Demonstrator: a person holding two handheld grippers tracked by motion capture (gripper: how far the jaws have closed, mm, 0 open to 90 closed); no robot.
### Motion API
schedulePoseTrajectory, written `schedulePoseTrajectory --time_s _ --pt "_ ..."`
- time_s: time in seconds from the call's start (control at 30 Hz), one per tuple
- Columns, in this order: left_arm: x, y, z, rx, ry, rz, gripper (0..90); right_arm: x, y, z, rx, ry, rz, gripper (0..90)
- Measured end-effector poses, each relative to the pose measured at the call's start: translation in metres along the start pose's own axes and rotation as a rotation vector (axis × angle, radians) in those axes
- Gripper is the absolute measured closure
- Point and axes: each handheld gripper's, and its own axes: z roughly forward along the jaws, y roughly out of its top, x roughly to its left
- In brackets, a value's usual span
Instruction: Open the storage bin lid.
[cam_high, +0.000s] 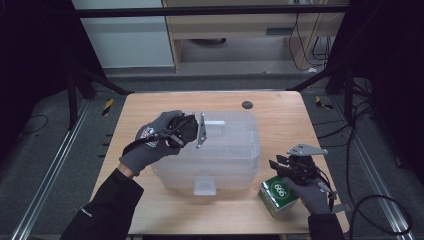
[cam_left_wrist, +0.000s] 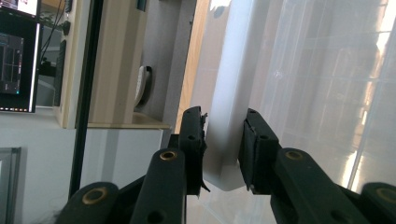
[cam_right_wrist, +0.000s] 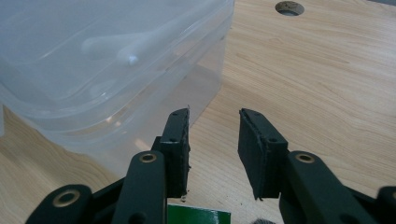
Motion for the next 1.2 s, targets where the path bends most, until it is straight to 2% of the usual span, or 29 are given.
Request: schedulePoseTrajectory --time_s 0.3,0.33,0.67,0.77,0.9,1.0,1.2 --pt "0.011 0.0 0.004 -0.013 0.016 -0.031 71.1 0.002 -0.001 0.0 0.004 0.034 0.004 75.8" --pt "0.012 0.0 0.004 -0.008 0.014 -0.045 70.8 0.002 -0.001 0.0 0.007 0.042 0.008 78.4" --pt "0.021 0.0 0.008 -0.007 0.025 -0.073 70.4 0.004 -0.001 0.0 -0.001 0.083 0.018 89.7" --pt "0.024 0.0 0.01 -0.007 0.025 -0.082 70.2 0.005 -0.001 -0.001 -0.003 0.1 0.028 90.0" --pt "0.029 0.001 0.012 -0.001 0.029 -0.089 70.1 0.006 0.0 0.0 -0.006 0.119 0.017 90.0" --pt "0.032 0.001 0.014 -0.004 0.028 -0.103 69.9 0.008 0.0 -0.001 -0.011 0.142 0.03 90.0" --pt "0.035 0.001 0.016 -0.004 0.024 -0.117 69.6 0.013 0.004 -0.002 -0.05 0.172 0.023 90.0"
